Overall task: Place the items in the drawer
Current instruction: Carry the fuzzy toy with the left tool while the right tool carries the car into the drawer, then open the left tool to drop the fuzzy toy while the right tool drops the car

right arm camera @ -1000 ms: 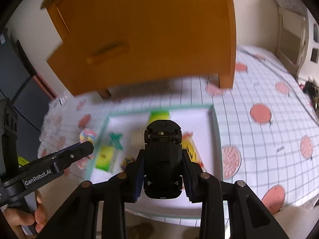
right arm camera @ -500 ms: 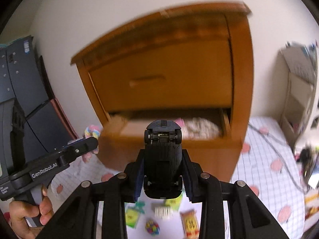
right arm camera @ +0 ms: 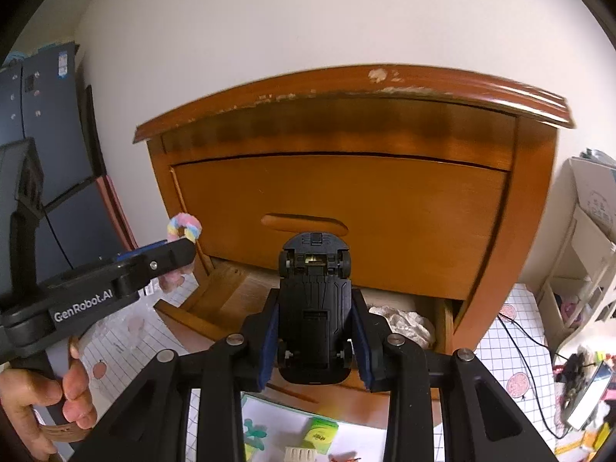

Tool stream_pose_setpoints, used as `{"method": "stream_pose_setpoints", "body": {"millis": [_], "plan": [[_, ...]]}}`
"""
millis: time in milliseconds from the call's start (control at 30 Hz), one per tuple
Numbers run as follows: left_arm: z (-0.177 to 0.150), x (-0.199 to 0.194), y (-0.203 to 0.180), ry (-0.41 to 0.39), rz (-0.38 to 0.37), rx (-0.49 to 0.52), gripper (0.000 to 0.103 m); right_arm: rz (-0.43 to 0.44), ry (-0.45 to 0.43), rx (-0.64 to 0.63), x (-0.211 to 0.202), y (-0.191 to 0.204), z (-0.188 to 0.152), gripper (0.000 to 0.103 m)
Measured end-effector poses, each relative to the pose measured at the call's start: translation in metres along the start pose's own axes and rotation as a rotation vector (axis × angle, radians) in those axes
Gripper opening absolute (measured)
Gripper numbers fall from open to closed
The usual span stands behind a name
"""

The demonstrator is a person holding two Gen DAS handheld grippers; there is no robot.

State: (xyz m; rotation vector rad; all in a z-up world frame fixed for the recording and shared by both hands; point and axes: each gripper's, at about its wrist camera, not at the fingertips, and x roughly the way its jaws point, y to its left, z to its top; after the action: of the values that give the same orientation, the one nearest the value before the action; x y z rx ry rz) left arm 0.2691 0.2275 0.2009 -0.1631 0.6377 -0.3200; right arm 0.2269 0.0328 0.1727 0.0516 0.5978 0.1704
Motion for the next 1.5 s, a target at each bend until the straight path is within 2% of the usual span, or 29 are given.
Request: {"method": "stream_pose_setpoints", "body": {"millis": [367, 500, 767, 933, 1033, 1133, 1300, 1400, 1500], "plan": [[-0.024, 0.061, 0.028, 0.138, 0.059, -0.051, 0.033, -0.024, 0.119, 0.007, 0.056, -0.007, -0.004, 0.035], [-0.027, 0.07, 0.03, 0.157, 0.075, -0.06, 0.035, -0.035, 0.169, 0.018, 0.074, -0.012, -0.013, 0.035], [-0.027, 0.091, 0.021, 0.167, 0.098, -0.026, 0.042, -0.053, 0.201, -0.002, 0.093, -0.009, -0.013, 0.036], [-0.029, 0.089, 0.026, 0.184, 0.097, -0.031, 0.048, -0.058, 0.211, -0.002, 0.097, -0.008, -0.013, 0.036], [-0.03, 0.09, 0.025, 0.187, 0.098, -0.026, 0.05, -0.055, 0.213, -0.004, 0.098, -0.008, -0.013, 0.043], [-0.031, 0.089, 0.025, 0.189, 0.1, -0.027, 0.054, -0.059, 0.211, -0.002, 0.097, -0.009, -0.013, 0.045], [-0.031, 0.087, 0.028, 0.19, 0.108, -0.036, 0.056, -0.066, 0.215, 0.009, 0.094, -0.011, -0.014, 0.045], [-0.032, 0.088, 0.031, 0.195, 0.118, -0.041, 0.057, -0.074, 0.219, 0.014, 0.092, -0.012, -0.014, 0.05], [-0.034, 0.088, 0.033, 0.196, 0.138, -0.042, 0.067, -0.077, 0.219, 0.015, 0.091, -0.014, -0.015, 0.054]]}}
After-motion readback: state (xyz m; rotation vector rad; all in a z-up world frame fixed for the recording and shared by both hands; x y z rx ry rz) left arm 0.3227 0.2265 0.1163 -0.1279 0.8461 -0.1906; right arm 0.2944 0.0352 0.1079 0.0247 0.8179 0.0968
